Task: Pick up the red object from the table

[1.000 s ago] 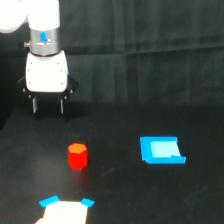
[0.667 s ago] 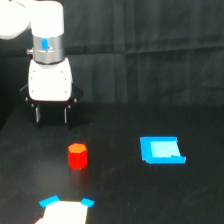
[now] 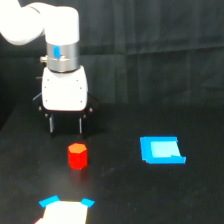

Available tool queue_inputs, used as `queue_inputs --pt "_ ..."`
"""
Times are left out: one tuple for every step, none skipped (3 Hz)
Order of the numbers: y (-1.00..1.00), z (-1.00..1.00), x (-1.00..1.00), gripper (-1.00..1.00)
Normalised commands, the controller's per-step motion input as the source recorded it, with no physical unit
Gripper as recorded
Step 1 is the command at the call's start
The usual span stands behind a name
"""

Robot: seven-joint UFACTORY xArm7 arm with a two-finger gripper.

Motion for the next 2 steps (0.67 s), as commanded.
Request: queue_inputs --pt "-0.80 -1.00 0.84 -0.03" --pt "0.03 1.00 0.90 1.00"
